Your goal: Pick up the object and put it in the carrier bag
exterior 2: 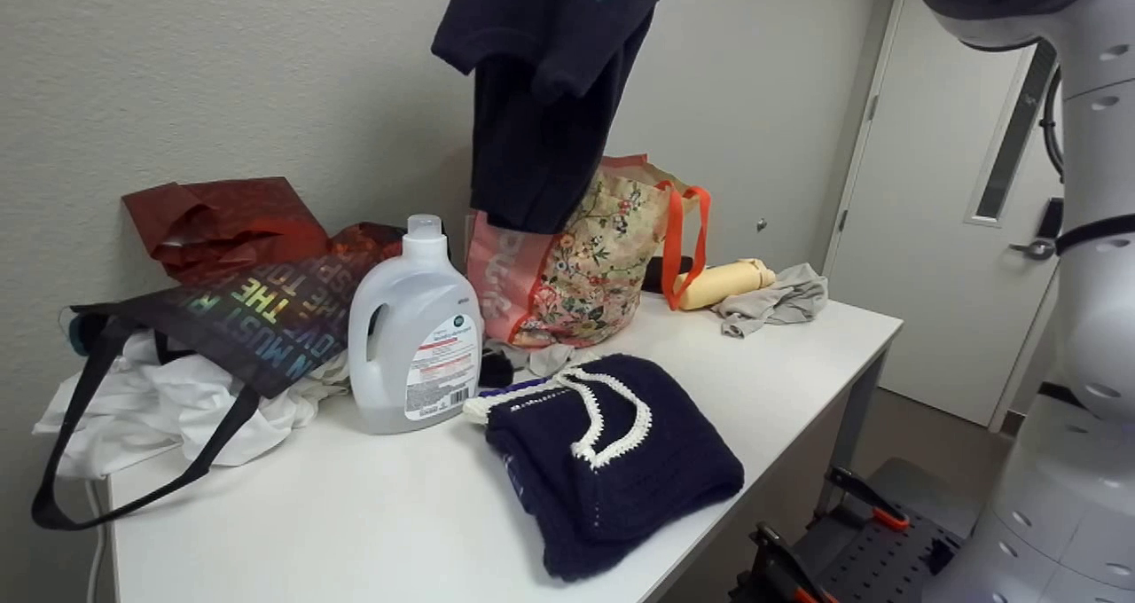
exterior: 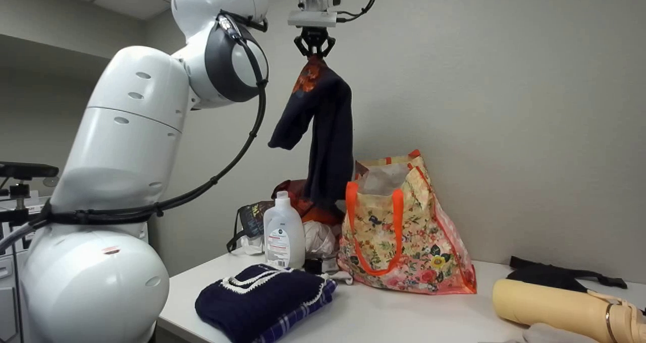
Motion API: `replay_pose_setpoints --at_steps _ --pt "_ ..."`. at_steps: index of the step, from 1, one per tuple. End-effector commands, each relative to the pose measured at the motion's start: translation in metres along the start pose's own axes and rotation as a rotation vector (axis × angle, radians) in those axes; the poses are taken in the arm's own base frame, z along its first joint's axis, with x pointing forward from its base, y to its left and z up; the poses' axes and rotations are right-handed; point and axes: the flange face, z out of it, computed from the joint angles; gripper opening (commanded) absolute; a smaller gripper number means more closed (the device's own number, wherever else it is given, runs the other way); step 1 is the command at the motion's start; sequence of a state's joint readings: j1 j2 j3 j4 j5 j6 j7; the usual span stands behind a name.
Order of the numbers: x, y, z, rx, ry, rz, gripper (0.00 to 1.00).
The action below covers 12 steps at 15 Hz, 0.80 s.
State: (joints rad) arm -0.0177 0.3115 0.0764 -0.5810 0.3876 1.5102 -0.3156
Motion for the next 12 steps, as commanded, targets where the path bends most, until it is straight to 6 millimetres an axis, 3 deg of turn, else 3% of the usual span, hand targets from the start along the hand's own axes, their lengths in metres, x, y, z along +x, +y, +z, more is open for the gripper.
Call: replay_pose_setpoints --at_steps 1,7,12 --pt "0.011 -0.004 -0.042 -0.115 0.152 0.048 0.08" --pt "0.007 0.008 -0.102 -0.318 0.301 0.126 0.09" --pt "0.004 0.021 -0.122 -0.411 0.351 0.135 0.09"
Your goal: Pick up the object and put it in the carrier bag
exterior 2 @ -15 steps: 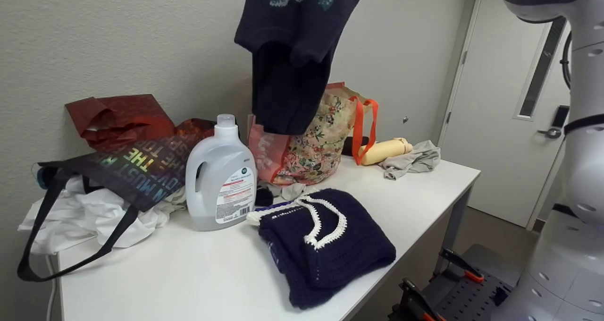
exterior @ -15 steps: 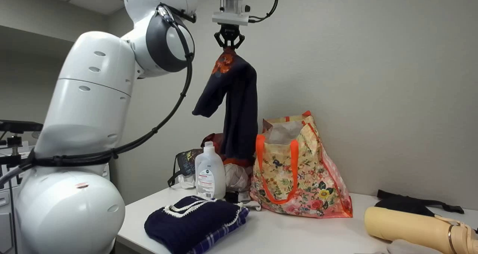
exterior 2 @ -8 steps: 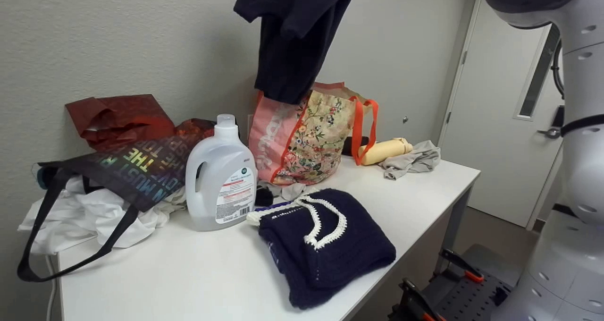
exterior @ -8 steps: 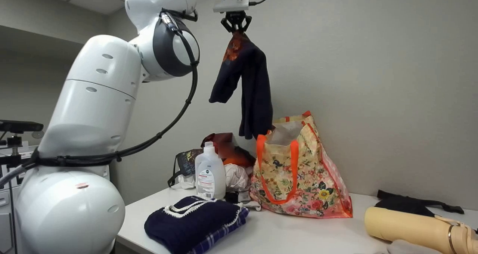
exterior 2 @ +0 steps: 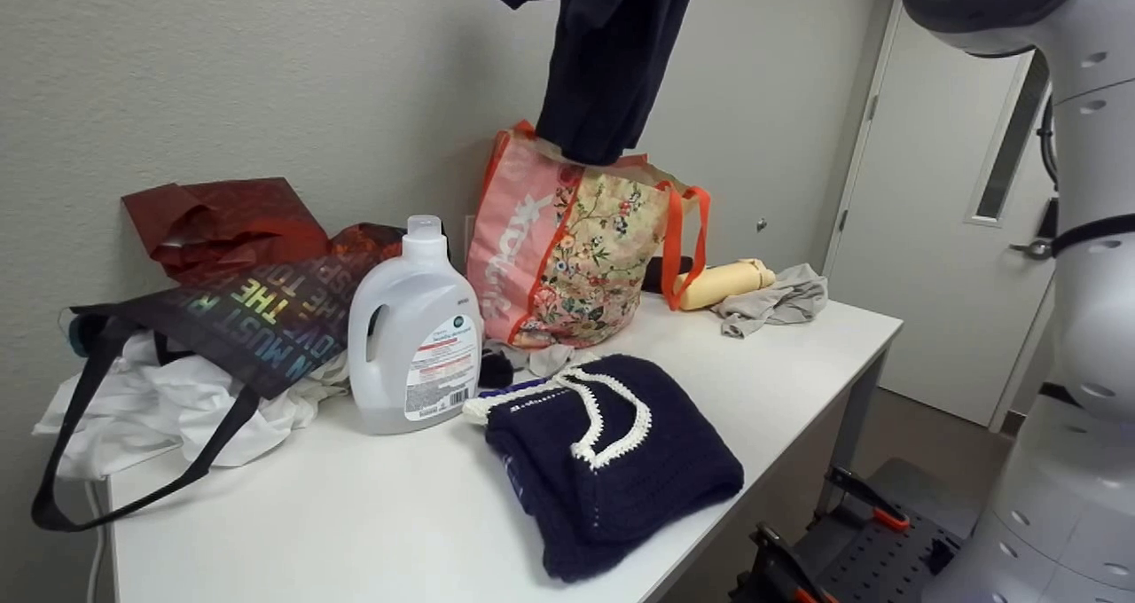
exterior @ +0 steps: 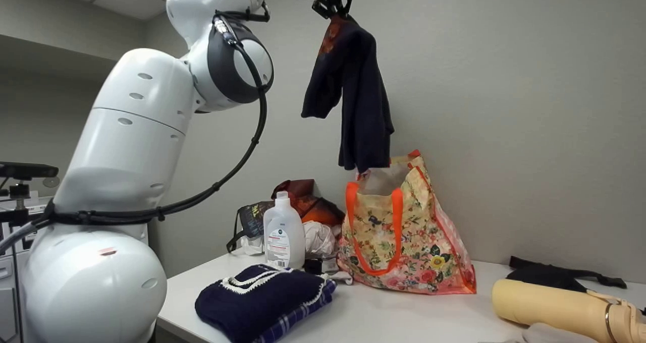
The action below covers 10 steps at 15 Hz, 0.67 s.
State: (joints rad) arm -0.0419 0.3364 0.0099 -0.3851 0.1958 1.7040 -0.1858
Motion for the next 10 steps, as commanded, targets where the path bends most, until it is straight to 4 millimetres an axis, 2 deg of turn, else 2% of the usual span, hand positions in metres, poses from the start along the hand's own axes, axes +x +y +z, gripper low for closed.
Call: replay_pose_setpoints --at_steps 1,2,5,10 --pt "0.005 0.008 -0.019 -0.073 0.057 0.023 0.09" --pt "-0.002 0.029 0.007 -0.074 0.011 0.024 0.09" --pt "-0.007 0.048 0.028 -0.085 -0.01 0.037 0.08" --pt "-0.018 0.057 0.068 -0.116 -0.061 0.026 0.08"
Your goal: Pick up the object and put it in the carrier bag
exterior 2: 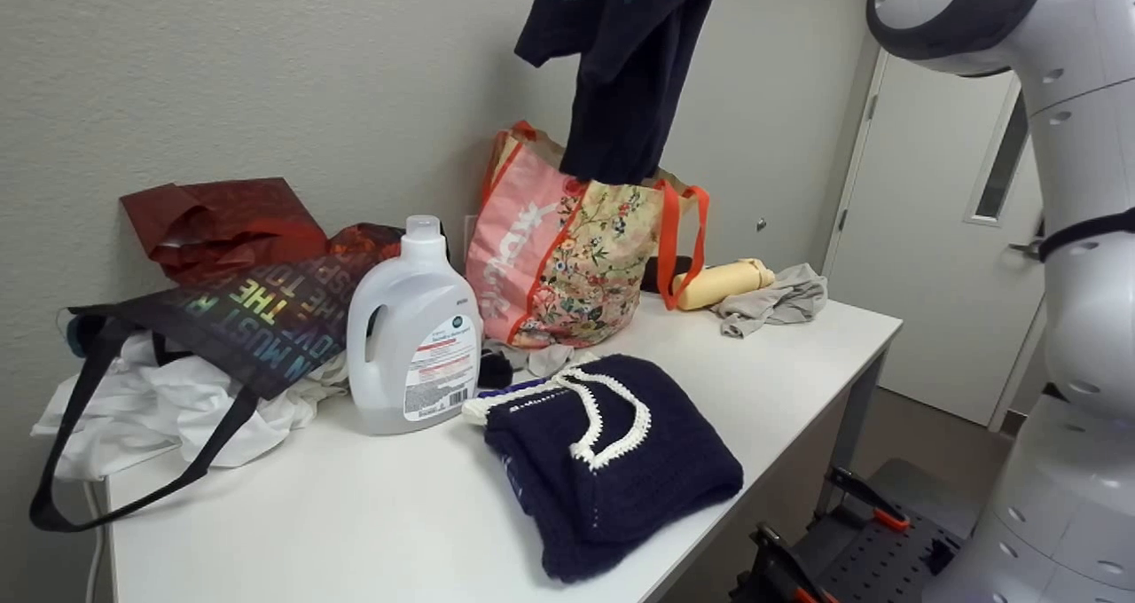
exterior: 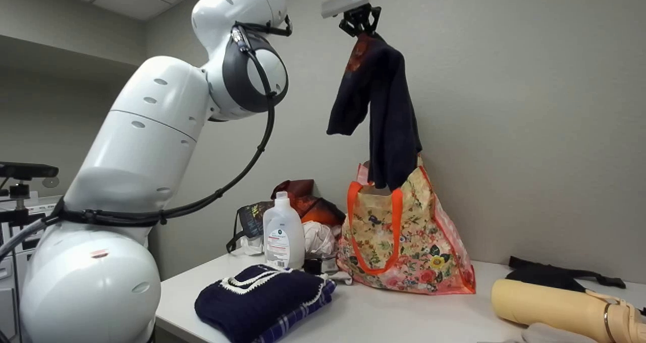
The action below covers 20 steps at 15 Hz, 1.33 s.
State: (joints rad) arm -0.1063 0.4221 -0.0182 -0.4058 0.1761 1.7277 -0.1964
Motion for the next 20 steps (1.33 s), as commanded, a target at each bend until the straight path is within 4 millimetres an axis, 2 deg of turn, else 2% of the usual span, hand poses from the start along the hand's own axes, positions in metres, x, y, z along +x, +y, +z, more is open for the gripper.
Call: replay_pose_setpoints --at_steps 1,7,13,16,20 --pt "0.003 -0.003 0.007 -0.034 0.021 -0.029 0.08" --pt "-0.003 -0.003 0.045 -0.081 -0.038 -0.049 0.08" --pt "-0.016 0.025 0.086 -0.171 -0.109 -0.033 0.08" --pt "-0.017 0.036 0.083 -0.216 -0.102 -0.029 0.09" --pt "-0.007 0.04 0.062 -0.305 -0.042 -0.042 0.09"
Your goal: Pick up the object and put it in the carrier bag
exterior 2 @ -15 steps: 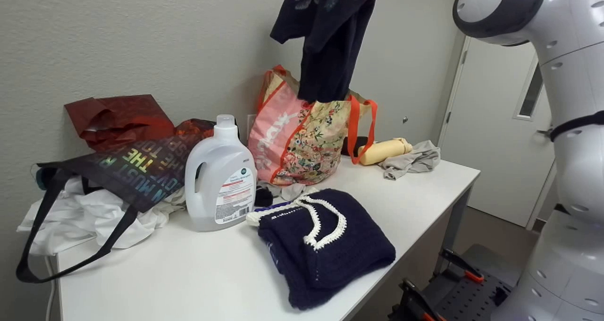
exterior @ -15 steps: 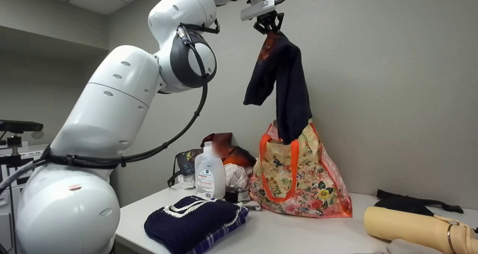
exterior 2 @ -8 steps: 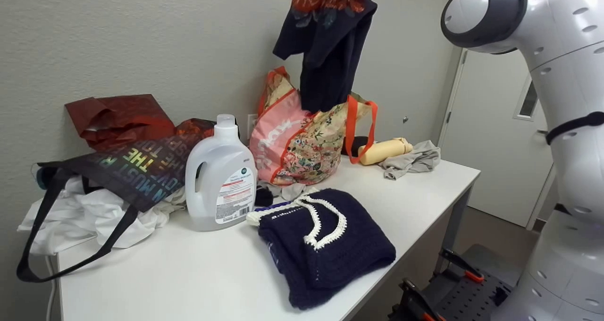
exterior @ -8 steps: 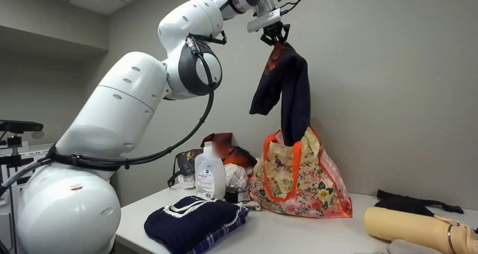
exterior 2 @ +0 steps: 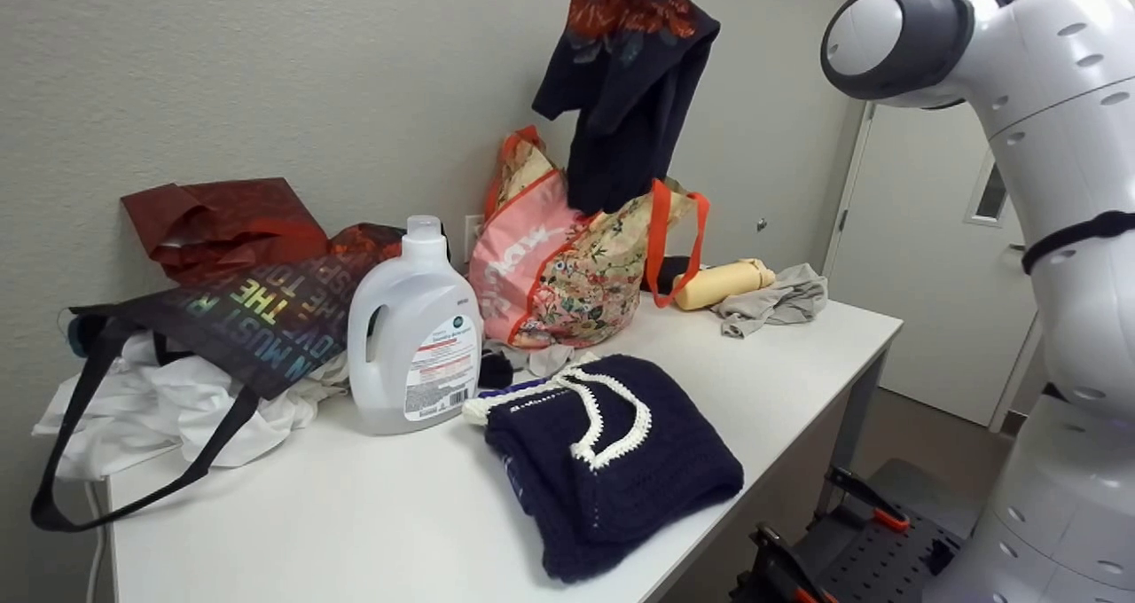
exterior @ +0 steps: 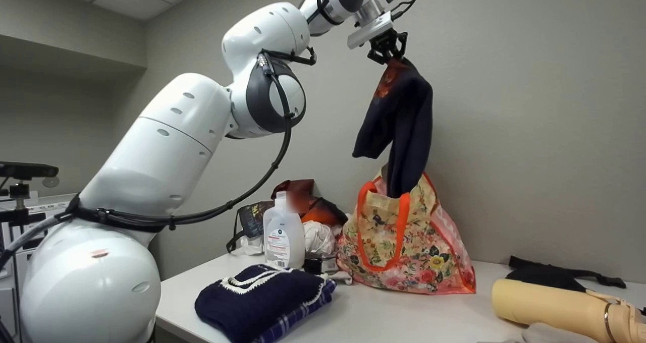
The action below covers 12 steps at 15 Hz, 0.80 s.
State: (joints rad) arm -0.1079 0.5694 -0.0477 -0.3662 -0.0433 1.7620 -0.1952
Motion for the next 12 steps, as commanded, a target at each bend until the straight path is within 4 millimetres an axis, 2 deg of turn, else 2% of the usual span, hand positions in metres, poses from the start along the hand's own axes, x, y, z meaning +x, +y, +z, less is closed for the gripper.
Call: replay_pose_setpoints --at_steps 1,8,12 --pt "0.01 0.009 -0.034 -0.1 0.093 -0.002 0.09" --pt "0.016 0.033 -0.048 -0.302 0.169 -0.02 0.08" --pt "0.015 0.031 -0.045 -0.33 0.154 -0.044 0.08"
